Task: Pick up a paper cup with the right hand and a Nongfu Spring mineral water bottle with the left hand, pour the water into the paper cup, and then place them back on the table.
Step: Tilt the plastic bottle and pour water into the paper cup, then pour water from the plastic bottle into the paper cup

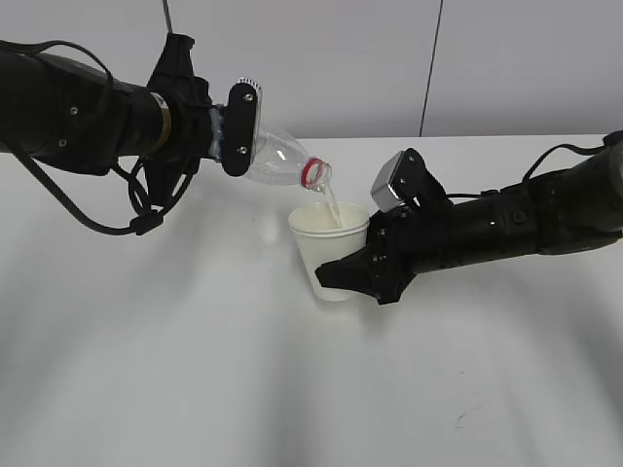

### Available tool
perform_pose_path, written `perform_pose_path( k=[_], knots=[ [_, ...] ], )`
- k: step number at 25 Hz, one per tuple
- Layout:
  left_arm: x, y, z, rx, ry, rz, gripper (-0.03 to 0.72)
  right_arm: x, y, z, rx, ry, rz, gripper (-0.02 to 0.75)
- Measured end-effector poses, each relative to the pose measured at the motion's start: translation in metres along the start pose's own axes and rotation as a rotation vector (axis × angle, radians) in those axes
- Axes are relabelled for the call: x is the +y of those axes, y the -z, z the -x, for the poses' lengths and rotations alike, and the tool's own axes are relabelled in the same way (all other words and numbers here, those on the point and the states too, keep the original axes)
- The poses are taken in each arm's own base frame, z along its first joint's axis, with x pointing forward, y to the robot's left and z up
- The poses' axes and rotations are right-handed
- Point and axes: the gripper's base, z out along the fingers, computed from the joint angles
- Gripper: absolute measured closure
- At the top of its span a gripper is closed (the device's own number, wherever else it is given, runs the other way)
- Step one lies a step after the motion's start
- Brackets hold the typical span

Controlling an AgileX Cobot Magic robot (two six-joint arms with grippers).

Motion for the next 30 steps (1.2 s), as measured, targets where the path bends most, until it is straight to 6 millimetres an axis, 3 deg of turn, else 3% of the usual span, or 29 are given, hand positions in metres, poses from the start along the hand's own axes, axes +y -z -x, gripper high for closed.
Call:
perform_pose_path(
  k=[30],
  knots=[
    [0.0014, 0.0, -0.0025, 0.028, -0.044, 0.01, 0.33, -0.0003, 0.0, -0.0002, 0.003, -0.002, -0.003, 0.3]
  ],
)
